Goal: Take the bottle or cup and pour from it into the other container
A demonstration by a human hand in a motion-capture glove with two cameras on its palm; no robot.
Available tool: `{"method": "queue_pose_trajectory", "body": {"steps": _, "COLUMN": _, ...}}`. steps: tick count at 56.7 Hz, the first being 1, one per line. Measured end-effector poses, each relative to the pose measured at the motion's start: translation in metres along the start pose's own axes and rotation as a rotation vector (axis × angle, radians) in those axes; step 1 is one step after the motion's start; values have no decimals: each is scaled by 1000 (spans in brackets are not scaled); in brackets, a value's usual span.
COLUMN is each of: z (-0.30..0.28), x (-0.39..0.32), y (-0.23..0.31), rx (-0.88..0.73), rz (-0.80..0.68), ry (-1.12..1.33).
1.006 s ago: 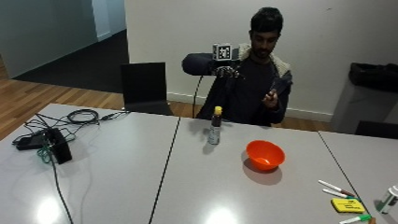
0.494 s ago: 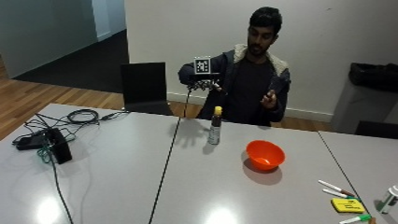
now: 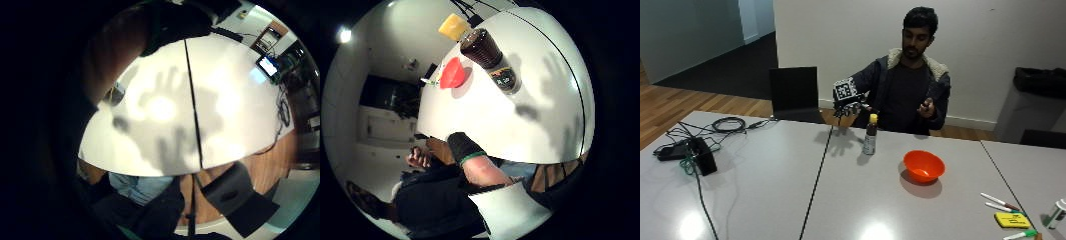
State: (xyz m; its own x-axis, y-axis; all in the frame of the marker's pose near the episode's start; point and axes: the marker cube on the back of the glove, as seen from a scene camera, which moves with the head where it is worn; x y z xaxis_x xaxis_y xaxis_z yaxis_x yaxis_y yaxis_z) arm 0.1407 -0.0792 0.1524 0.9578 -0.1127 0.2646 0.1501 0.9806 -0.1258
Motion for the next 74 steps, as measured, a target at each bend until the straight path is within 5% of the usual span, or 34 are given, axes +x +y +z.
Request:
{"method": "queue_pose_trajectory", "body": {"steps": 5, "z": 14, "x": 6, "y": -6, "rx": 40, "rz": -119, "ry": -63}}
{"method": "queue_pose_trajectory", "body": {"steps": 10, "z": 26, "x": 0, "y": -14, "rx": 15, "rz": -36, "ry": -151}}
{"method": "queue_pose_trajectory", "body": {"steps": 17, "z": 50, "x": 3, "y": -46, "rx": 145, "rz": -374, "ry": -289}}
{"method": "queue_pose_trajectory", "body": {"steps": 23, "z": 61, "x": -16, "y": -62, "rx": 83, "rz": 1, "ry": -446}}
{"method": "queue_pose_trajectory", "body": {"steps": 28, "z": 76, "x": -13, "y": -73, "rx": 85, "rz": -248, "ry": -575}}
{"method": "queue_pose_trajectory", "body": {"steps": 32, "z": 80, "x": -24, "y": -80, "rx": 48, "rz": -84, "ry": -659}}
{"method": "queue_pose_trajectory", "body": {"steps": 36, "z": 90, "x": -23, "y": -76, "rx": 57, "rz": -175, "ry": -723}}
{"method": "queue_pose_trajectory", "body": {"steps": 43, "z": 96, "x": -41, "y": -99, "rx": 89, "rz": -36, "ry": -833}}
{"method": "queue_pose_trajectory", "body": {"steps": 54, "z": 110, "x": -43, "y": -103, "rx": 149, "rz": -28, "ry": -965}}
{"method": "queue_pose_trajectory", "body": {"steps": 59, "z": 115, "x": -38, "y": -107, "rx": 171, "rz": -170, "ry": -988}}
{"method": "queue_pose_trajectory", "body": {"steps": 63, "z": 114, "x": -46, "y": -110, "rx": 192, "rz": -48, "ry": -1007}}
{"method": "queue_pose_trajectory", "body": {"steps": 74, "z": 114, "x": -49, "y": -120, "rx": 266, "rz": -51, "ry": -1011}}
